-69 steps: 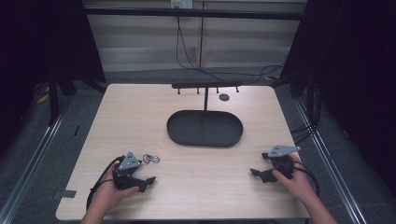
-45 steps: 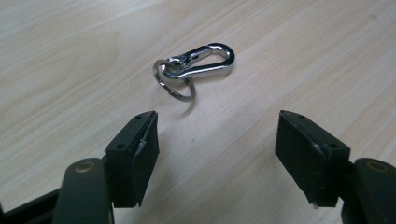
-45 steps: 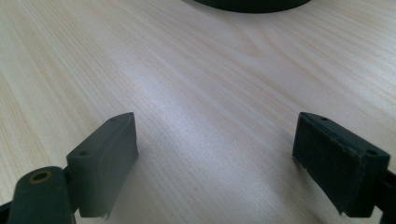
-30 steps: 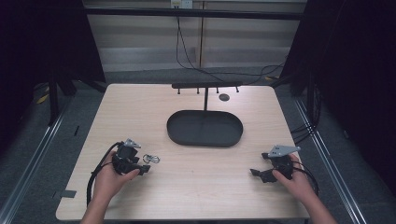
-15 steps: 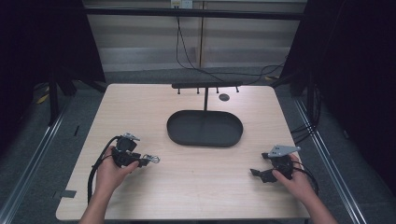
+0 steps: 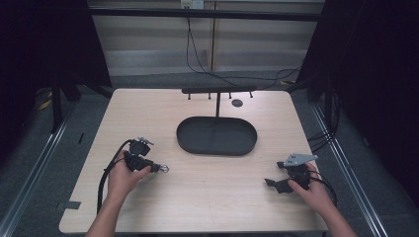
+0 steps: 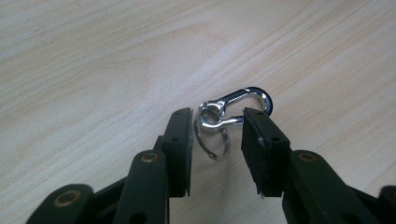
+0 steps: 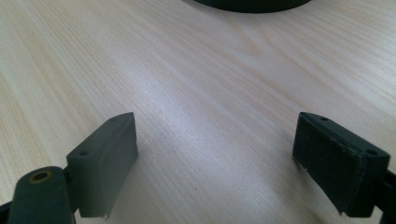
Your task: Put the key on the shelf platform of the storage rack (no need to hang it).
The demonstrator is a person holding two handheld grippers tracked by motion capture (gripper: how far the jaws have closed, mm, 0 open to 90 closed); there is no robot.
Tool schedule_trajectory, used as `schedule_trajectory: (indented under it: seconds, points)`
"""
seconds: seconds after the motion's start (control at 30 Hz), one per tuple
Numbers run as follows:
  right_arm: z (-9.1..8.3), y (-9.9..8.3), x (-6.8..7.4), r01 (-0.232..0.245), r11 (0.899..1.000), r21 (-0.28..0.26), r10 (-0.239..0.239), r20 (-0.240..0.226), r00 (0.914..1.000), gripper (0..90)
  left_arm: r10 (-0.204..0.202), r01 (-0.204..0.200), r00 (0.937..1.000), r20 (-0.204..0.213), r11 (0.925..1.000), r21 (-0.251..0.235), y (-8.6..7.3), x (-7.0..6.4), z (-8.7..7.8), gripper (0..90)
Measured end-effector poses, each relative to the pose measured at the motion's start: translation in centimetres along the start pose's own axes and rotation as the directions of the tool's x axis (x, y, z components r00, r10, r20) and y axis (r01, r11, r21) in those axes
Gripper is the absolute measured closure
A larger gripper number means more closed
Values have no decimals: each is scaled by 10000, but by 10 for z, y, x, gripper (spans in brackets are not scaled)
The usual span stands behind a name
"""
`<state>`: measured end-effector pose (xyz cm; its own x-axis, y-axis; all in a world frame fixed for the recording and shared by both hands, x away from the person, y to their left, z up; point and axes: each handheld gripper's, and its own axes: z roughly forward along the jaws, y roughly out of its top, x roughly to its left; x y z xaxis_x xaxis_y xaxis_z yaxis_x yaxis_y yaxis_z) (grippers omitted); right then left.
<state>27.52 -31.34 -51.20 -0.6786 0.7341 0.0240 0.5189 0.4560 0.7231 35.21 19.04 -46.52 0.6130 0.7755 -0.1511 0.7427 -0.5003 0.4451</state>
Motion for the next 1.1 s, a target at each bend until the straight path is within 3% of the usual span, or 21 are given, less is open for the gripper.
schedule_trajectory:
  seconds: [0.17, 0.3, 0.43, 0.5, 0.67, 1.1]
  points:
    - [0, 0, 0, 14, 10000, -9, -14, -5, 10000, 135, -431, 431, 9990, 148, 9991, 23, 2, 1, 1, 678]
    - [0, 0, 0, 9, 10000, -3, -9, -8, 10000, 134, -487, 479, 9985, 254, 9984, 307, 3, 2, 2, 722]
    - [0, 0, 0, 13, 10000, -8, -13, -6, 10000, 134, -618, 579, 9966, 539, 9958, 710, 7, 1, 5, 884]
    - [0, 0, 0, 12, 10000, -10, -12, -4, 10000, 134, -841, 782, 9946, 612, 9926, 931, 9, 1, 5, 889]
    - [0, 0, 0, 14, 10000, -10, -14, -7, 10000, 135, -726, 645, 9951, 665, 9910, 1174, 15, -2, 1, 891]
    - [0, 0, 0, 4, 10000, 3, -4, -3, 10000, 135, -373, 273, 9941, 1018, 9949, 972, 33, -10, -26, 892]
